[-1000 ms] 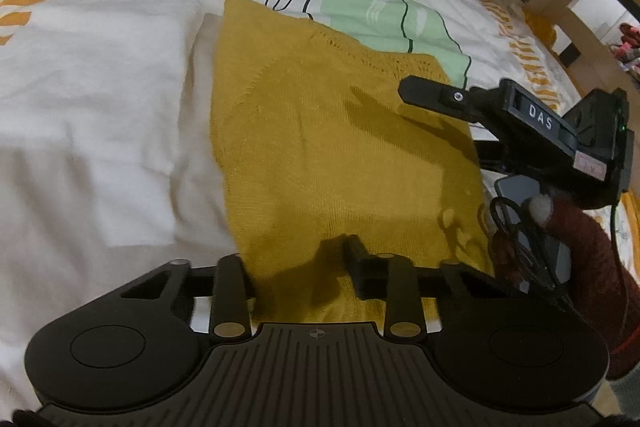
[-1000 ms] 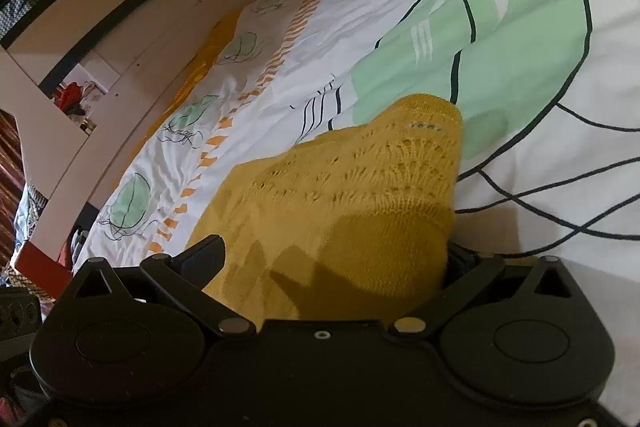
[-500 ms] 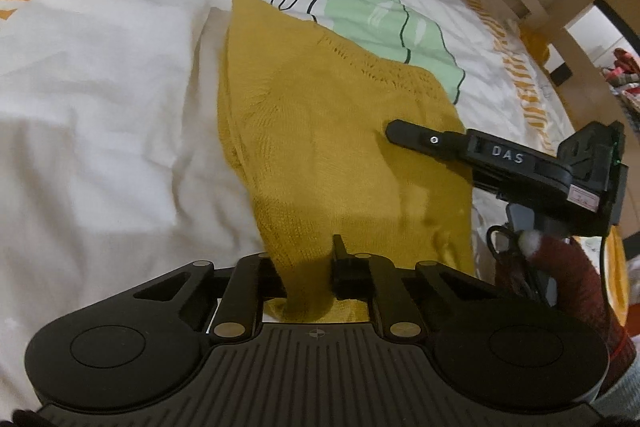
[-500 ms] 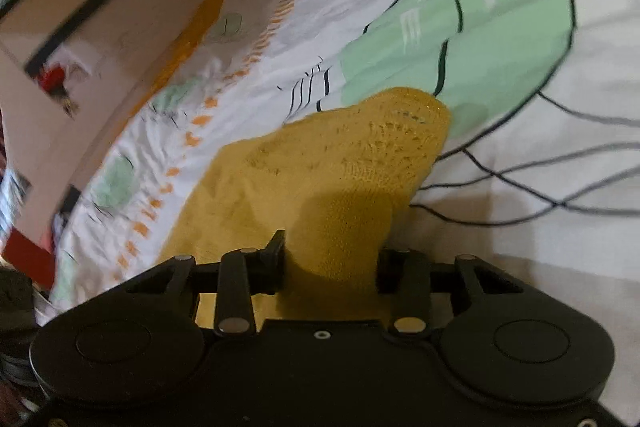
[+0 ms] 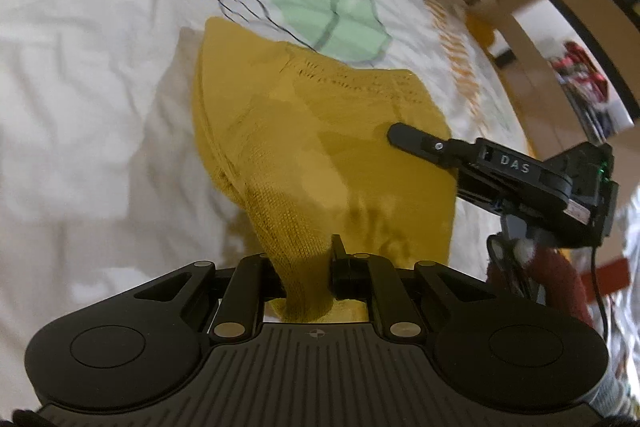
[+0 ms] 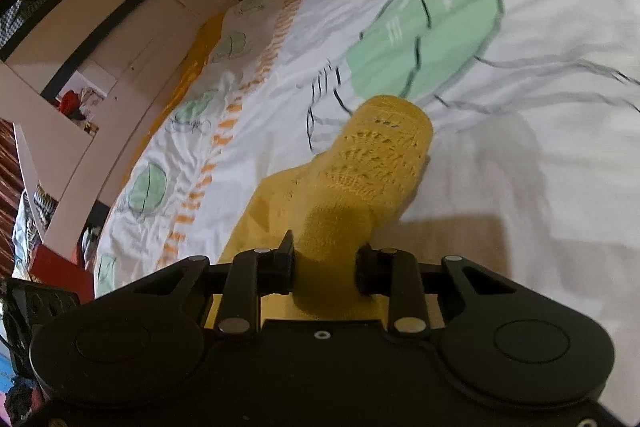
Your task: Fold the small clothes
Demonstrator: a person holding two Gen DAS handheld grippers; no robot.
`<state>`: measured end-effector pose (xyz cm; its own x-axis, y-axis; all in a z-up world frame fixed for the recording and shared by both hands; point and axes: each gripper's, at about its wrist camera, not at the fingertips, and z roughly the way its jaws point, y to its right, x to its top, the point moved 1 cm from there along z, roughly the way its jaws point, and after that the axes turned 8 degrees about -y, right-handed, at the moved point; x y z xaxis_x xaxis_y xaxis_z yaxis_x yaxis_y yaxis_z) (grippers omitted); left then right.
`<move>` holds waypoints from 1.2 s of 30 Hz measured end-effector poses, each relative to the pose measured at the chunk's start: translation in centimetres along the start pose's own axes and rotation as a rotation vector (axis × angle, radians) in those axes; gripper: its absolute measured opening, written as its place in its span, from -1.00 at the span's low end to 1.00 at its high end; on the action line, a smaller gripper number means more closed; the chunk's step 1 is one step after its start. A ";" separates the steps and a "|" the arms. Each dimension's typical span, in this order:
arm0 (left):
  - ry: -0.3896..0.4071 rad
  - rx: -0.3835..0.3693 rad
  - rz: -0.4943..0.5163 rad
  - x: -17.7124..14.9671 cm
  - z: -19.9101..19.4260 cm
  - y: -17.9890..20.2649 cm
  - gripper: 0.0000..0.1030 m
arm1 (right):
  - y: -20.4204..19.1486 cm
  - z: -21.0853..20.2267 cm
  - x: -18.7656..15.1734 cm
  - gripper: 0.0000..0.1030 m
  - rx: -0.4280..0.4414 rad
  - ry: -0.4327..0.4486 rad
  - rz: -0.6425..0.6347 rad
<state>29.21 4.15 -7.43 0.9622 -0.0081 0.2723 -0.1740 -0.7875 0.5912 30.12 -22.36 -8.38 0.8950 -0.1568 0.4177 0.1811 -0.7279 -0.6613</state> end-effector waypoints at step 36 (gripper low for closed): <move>0.303 0.377 0.233 -12.0 -2.4 4.6 -0.55 | -1.4 -7.2 -14.7 0.76 -0.336 0.103 -0.132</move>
<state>16.36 2.08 -6.12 0.7934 -0.0751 0.6040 -0.2349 -0.9533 0.1900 13.71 -23.84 -9.07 0.8241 -0.1013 0.5573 0.1326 -0.9220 -0.3637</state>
